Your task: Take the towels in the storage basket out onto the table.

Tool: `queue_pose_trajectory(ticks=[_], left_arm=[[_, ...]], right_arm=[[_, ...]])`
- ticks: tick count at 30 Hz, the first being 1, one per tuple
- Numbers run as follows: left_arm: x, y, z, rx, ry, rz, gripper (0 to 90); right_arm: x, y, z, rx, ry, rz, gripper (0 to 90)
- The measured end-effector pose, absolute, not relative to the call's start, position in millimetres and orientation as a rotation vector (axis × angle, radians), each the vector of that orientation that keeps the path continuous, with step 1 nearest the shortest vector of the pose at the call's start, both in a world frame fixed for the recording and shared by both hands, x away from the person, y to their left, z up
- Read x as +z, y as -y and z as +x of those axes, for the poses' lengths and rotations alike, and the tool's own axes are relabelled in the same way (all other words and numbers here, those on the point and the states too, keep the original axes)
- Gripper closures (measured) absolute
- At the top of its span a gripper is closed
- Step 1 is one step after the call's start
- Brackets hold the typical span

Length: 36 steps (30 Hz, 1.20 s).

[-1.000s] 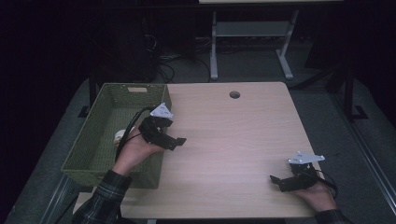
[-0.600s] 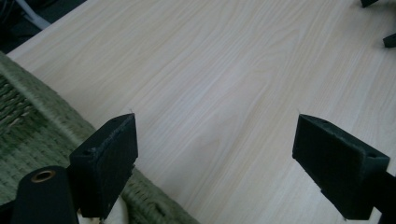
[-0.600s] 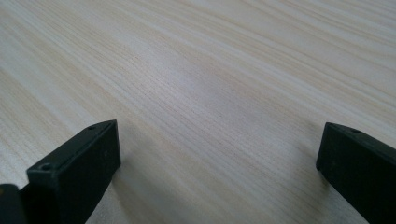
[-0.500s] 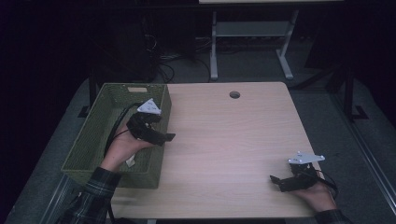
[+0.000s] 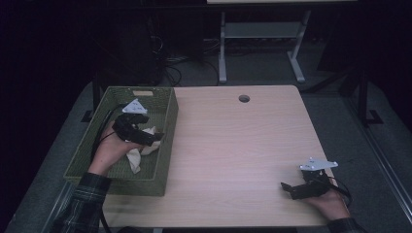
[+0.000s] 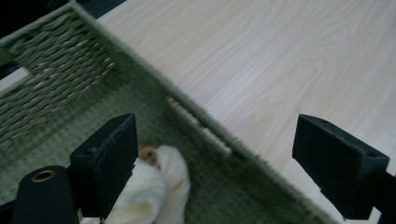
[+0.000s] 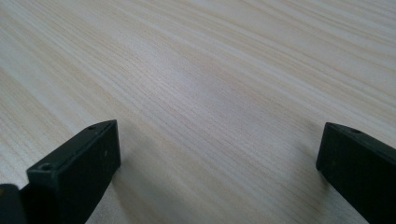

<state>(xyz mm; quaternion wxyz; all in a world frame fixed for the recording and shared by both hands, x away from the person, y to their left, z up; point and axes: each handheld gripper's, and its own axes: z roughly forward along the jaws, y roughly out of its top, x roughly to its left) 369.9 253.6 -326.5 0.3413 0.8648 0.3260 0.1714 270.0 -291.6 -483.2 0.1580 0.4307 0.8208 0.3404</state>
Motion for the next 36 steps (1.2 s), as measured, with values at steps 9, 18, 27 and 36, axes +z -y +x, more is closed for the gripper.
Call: queue_pose_trajectory(ticks=[9, 18, 27, 36], left_arm=[[-343, -279, 379, 0.463, -0.937, 2.239, 13.6], [-371, -303, 396, 0.470, -1.031, 2.253, 13.5], [-393, -302, 414, 0.465, -1.084, 2.315, 13.3], [-418, -300, 422, 0.407, -1.154, 2.367, 13.3]], right_arm=[[-483, 292, 270, 0.974, -2.347, 1.229, 0.0], [-483, 292, 270, 0.976, -2.345, 1.226, 0.0], [-483, 292, 270, 0.977, -2.344, 1.228, 0.0], [-483, 292, 270, 0.977, -2.344, 1.228, 0.0]])
